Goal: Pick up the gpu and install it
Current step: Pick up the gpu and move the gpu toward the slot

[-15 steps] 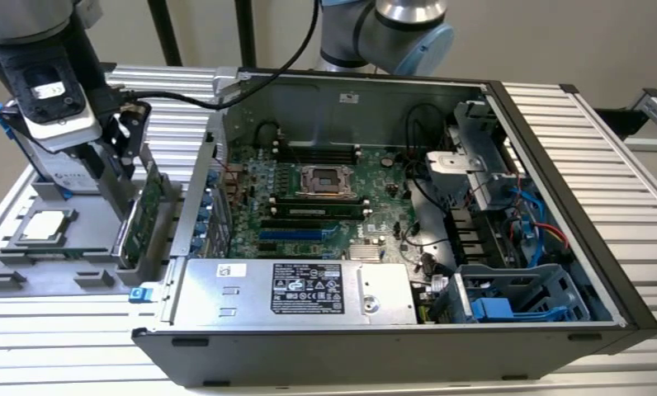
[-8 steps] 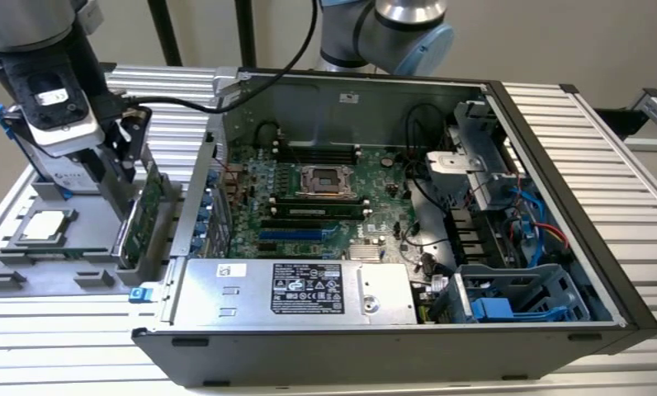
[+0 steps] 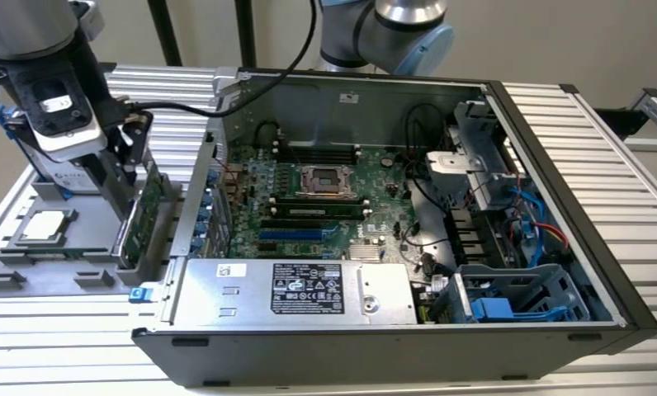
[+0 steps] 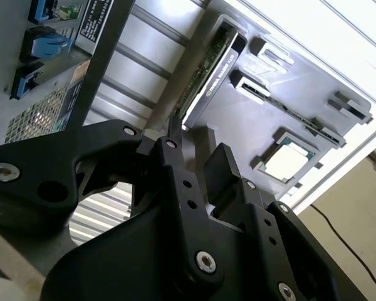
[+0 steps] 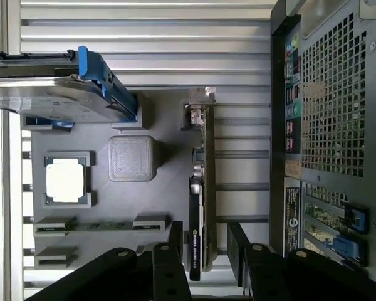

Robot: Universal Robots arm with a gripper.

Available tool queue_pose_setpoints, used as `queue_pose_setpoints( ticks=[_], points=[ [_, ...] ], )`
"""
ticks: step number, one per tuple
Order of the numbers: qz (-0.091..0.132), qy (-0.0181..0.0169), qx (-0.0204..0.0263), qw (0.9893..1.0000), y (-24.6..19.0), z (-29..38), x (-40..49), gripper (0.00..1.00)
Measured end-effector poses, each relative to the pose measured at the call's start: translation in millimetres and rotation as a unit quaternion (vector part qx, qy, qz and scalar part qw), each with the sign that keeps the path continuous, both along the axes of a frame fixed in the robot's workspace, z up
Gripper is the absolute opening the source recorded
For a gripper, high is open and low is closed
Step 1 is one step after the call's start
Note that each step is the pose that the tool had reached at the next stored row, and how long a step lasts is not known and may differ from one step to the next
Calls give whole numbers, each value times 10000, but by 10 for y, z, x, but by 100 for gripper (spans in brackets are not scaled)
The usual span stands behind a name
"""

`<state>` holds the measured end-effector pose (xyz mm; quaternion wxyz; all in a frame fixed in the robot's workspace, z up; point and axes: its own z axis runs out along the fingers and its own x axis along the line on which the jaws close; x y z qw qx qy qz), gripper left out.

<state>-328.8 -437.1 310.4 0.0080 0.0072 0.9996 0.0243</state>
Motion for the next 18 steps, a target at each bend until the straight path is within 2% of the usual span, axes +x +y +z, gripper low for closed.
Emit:
queue_pose_setpoints(
  ticks=[18],
  points=[
    [51, 0, 0, 10000, -1, -126, -10, 100]
  ],
)
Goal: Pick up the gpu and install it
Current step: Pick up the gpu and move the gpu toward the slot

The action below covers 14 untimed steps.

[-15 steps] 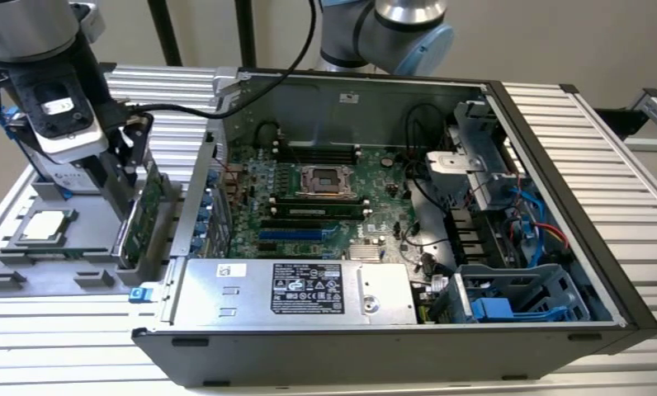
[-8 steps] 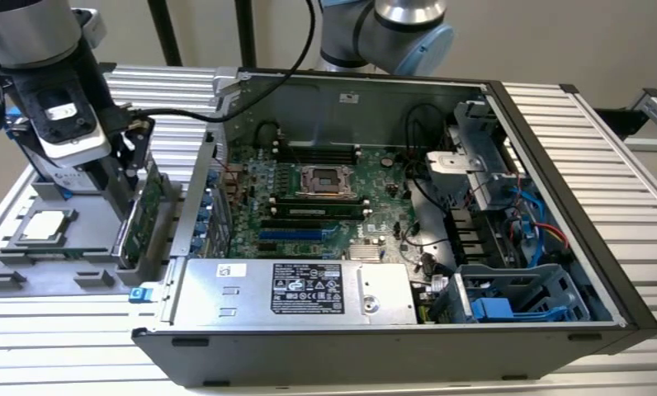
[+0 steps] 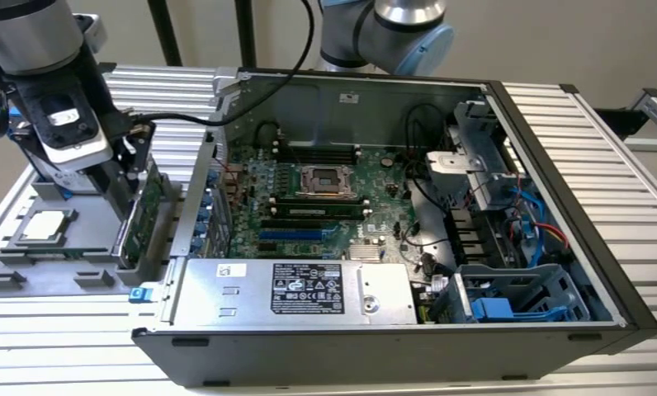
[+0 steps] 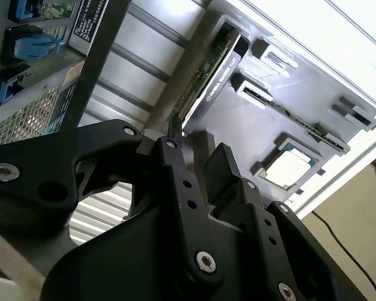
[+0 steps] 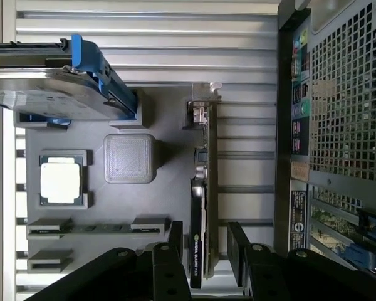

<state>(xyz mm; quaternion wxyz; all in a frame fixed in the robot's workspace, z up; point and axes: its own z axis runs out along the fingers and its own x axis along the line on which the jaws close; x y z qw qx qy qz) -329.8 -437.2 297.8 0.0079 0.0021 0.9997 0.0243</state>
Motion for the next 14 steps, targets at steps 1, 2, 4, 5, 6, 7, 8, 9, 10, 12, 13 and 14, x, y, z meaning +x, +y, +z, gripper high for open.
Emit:
queue_pose_setpoints(
  ticks=[1, 2, 4, 5, 6, 7, 8, 9, 10, 12, 13, 14],
  points=[
    [1, -1, 0, 10000, 0, -6, -1, 100],
    [1, -1, 0, 10000, 0, -12, -1, 100],
    [3, 0, -1, 10000, 0, -23, -2, 100],
    [3, 0, -1, 10000, 0, -29, -3, 100],
    [4, 0, -1, 10000, 0, -35, -4, 100],
    [5, 0, -2, 10000, 0, -41, -4, 100],
    [6, 0, -2, 10000, 0, -47, -5, 100],
    [6, 0, -2, 10000, 0, -53, -5, 100],
    [7, 0, -3, 10000, 0, -59, -6, 100],
    [8, 0, -4, 10000, 0, -71, -7, 100],
    [9, 0, -4, 10000, 0, -77, -7, 100],
    [9, 0, -4, 10000, 0, -83, -8, 100]
  ],
)
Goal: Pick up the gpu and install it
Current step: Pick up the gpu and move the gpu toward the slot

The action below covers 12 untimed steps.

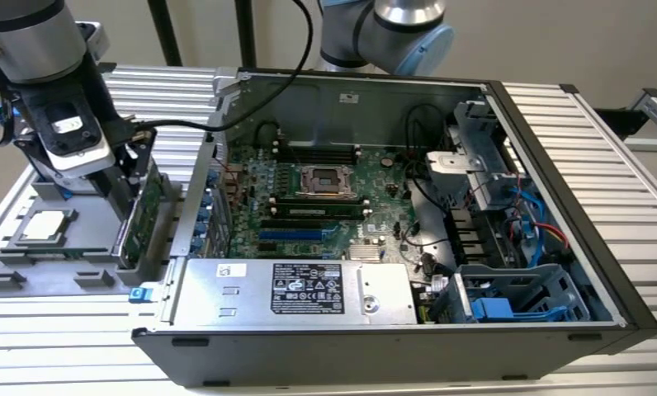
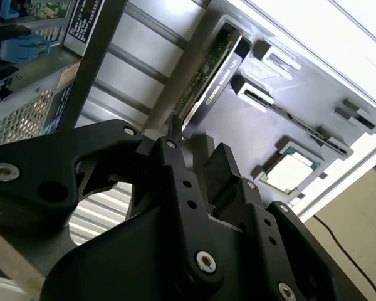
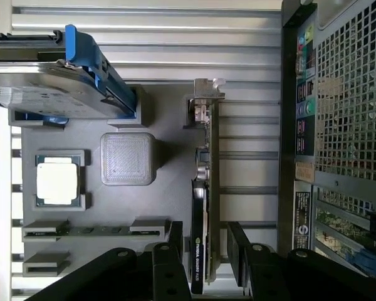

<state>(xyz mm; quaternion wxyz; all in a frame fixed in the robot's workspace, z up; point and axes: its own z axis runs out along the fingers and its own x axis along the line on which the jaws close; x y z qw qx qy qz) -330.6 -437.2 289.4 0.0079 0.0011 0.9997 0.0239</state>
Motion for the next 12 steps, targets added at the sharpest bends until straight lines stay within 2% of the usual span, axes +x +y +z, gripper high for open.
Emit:
queue_pose_setpoints(
  ticks=[12],
  points=[
    [8, 1, -3, 10000, 0, -70, -4, 100]
  ],
)
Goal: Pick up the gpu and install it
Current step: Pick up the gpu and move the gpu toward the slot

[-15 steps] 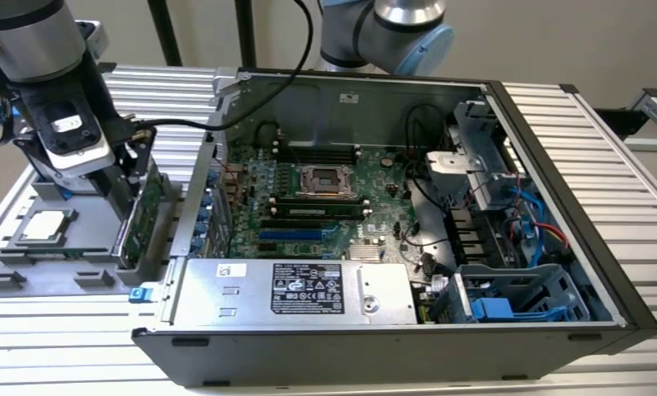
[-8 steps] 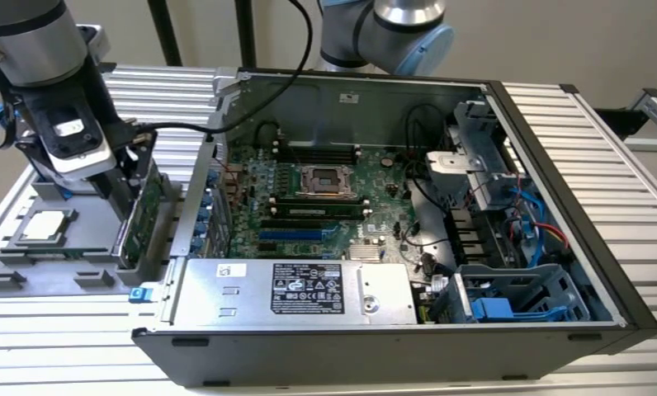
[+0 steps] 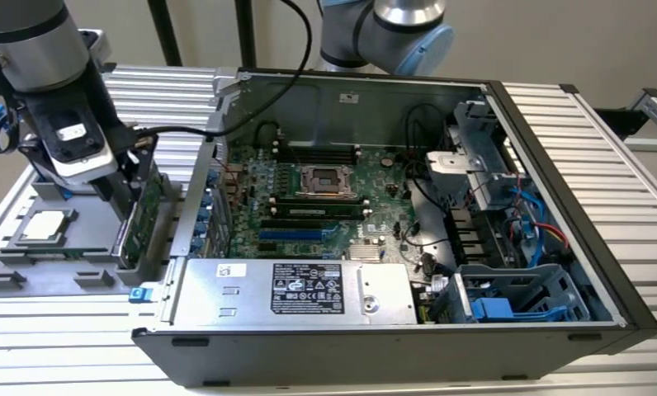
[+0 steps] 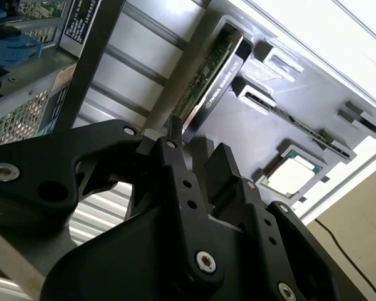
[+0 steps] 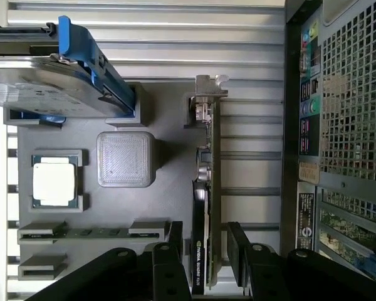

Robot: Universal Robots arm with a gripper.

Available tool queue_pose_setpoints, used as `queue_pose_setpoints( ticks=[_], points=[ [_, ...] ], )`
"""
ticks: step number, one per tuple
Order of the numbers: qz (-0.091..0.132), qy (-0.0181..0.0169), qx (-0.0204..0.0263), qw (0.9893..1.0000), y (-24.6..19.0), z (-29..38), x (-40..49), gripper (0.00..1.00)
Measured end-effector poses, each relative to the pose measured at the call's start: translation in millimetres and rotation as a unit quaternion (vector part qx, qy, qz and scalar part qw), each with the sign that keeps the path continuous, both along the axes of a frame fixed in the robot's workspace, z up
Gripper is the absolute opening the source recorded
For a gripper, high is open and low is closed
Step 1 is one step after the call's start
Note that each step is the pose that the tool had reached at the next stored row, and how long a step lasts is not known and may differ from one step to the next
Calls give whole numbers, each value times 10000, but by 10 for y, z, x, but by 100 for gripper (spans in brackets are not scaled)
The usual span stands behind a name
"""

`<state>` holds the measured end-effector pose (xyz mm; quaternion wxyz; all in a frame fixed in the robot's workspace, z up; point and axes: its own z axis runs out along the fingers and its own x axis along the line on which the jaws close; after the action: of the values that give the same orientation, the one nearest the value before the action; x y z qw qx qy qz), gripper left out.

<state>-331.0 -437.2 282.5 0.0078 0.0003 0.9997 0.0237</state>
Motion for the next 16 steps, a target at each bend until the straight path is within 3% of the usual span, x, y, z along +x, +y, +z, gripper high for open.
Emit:
queue_pose_setpoints(
  ticks=[16],
  points=[
    [4, 0, 0, 10000, 0, -146, -6, 100]
  ],
)
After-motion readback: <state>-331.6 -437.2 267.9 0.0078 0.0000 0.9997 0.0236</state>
